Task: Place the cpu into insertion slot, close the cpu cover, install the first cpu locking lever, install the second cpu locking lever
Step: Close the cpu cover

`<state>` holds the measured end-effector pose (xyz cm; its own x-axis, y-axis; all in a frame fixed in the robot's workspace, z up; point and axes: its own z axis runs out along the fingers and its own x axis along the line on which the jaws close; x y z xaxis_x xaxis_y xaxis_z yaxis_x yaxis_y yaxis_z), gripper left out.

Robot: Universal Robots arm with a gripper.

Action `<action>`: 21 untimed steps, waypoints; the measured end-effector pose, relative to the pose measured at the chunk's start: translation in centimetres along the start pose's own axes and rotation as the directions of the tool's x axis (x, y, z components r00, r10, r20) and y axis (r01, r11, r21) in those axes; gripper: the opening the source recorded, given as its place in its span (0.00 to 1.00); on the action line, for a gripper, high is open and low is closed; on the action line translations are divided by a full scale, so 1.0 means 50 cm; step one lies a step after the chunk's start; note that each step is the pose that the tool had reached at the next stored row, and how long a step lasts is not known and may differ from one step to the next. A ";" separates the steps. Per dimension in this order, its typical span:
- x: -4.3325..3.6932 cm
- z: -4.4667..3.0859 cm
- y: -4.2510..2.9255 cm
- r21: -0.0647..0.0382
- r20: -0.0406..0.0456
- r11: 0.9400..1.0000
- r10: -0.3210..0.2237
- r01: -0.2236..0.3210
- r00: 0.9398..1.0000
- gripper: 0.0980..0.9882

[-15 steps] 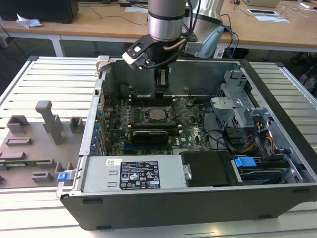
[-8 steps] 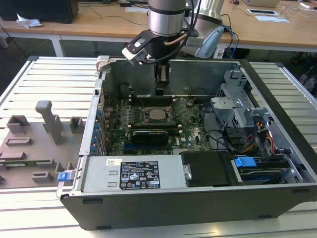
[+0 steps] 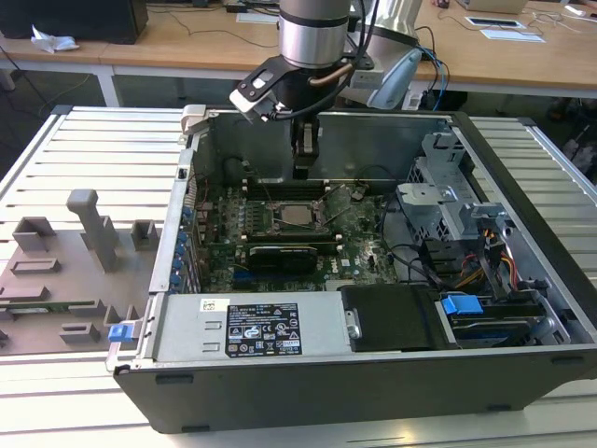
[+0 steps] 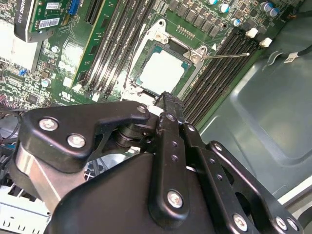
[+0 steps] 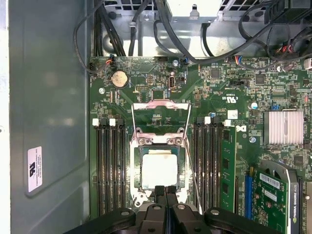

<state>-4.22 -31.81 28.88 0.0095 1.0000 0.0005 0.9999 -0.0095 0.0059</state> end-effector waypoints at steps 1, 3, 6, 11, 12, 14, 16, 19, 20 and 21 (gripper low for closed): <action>0.000 0.000 0.000 0.000 0.000 1.000 0.000 0.000 1.000 0.01; 0.000 0.000 0.000 0.000 0.000 1.000 0.000 0.000 1.000 0.01; 0.000 0.000 0.010 0.000 0.000 1.000 0.000 0.000 1.000 0.01; 0.000 0.000 0.045 0.001 0.000 1.000 0.000 0.000 1.000 0.01; 0.000 0.000 0.055 0.001 0.000 1.000 0.000 0.000 1.000 0.01; 0.001 0.000 0.061 0.001 0.000 1.000 0.000 0.000 1.000 0.01; 0.001 0.000 0.075 0.001 0.000 1.000 0.000 0.000 1.000 0.01; 0.001 0.000 0.087 0.001 0.000 1.000 0.000 0.000 1.000 0.01; 0.001 0.000 0.091 0.001 0.000 1.000 0.000 0.000 1.000 0.01; 0.001 0.000 0.094 0.001 0.000 1.000 0.000 0.000 1.000 0.01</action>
<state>0.46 -31.81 28.89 0.0095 1.0000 0.0004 0.9999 -0.0095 0.0045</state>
